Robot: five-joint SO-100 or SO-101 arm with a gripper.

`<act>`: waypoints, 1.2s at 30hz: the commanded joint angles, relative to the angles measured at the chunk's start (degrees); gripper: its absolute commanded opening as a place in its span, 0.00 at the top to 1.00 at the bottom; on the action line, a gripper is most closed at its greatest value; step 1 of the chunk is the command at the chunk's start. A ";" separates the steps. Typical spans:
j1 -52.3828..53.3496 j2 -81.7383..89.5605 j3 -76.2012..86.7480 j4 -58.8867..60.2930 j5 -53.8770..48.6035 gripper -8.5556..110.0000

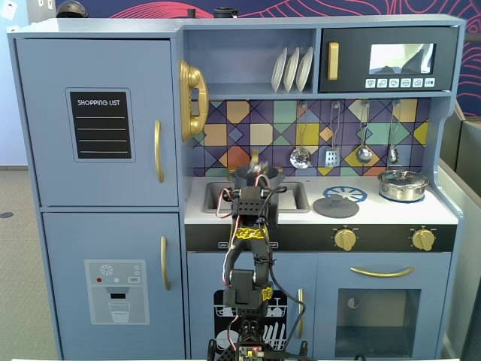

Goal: Pick up the lid from the counter and put it on the gray recipient

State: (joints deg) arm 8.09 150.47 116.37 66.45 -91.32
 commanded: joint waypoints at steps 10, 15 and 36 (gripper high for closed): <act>24.35 0.26 5.80 -44.38 -1.23 0.93; 25.84 -1.14 18.02 -62.31 0.18 0.85; 29.79 -17.31 20.83 -79.89 2.64 0.69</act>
State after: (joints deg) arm 37.09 135.70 142.21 -10.37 -89.30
